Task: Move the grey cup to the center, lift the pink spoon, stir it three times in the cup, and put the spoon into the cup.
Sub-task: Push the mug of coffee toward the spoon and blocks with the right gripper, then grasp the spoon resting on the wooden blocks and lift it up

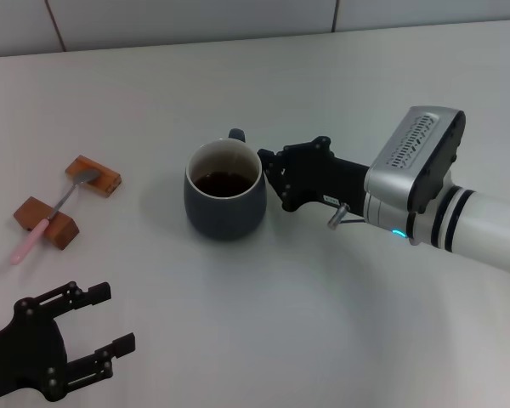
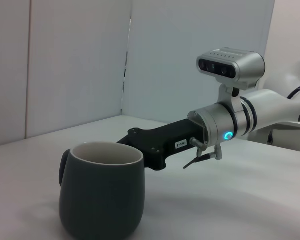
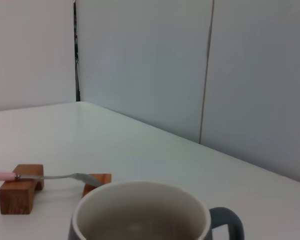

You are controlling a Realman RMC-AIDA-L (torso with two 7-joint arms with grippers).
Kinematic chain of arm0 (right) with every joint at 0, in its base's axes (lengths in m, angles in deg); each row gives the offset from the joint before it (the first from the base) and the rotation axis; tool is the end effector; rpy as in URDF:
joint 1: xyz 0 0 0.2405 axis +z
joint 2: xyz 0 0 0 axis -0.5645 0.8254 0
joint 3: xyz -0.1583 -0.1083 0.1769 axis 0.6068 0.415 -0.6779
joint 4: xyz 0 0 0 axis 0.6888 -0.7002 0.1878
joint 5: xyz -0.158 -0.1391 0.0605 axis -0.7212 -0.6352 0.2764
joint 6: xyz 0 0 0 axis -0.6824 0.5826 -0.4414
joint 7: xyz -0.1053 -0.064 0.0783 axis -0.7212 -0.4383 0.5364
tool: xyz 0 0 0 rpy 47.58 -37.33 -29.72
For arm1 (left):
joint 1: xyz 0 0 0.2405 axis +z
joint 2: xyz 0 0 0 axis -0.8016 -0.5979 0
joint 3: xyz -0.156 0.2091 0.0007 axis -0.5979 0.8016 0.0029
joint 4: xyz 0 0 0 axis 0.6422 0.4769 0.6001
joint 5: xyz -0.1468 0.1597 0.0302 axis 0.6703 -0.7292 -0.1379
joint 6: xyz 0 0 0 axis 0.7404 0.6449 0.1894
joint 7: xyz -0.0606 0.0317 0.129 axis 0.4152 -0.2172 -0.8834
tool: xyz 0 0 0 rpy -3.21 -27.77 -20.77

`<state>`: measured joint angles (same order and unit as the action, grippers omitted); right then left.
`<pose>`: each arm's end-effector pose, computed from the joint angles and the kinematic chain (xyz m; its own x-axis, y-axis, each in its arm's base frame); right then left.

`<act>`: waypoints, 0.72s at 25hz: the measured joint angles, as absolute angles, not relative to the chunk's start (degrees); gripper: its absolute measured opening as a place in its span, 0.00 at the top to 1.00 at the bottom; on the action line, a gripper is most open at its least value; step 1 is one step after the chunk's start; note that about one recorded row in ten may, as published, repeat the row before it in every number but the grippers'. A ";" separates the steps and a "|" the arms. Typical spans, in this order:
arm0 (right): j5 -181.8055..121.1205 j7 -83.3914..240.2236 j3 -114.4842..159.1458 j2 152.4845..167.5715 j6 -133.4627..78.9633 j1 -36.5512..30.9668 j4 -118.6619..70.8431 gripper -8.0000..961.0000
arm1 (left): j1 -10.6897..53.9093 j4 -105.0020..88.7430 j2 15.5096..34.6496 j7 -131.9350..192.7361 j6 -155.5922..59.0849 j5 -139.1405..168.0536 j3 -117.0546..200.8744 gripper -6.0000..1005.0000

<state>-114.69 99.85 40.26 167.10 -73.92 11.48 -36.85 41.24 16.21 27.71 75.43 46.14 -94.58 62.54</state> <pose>0.2416 0.3606 -0.1332 0.8708 -0.1266 -0.4751 -0.3743 -0.7973 -0.4735 -0.3589 0.1967 -0.0071 0.7853 0.1943 0.5878 0.4039 -0.8803 -0.2487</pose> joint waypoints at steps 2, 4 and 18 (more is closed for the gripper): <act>-114.57 99.86 40.06 167.07 -74.27 10.91 -36.68 0.94 | 41.24 16.21 27.69 75.41 46.17 -94.58 62.54 0.30; -114.38 99.93 38.78 166.85 -75.79 8.93 -35.85 0.94 | 41.24 16.21 27.69 75.41 46.17 -94.58 62.54 0.30; -122.46 113.37 41.73 165.89 -115.15 -17.02 -9.44 0.94 | 40.47 16.29 27.98 75.16 46.26 -94.58 60.96 0.30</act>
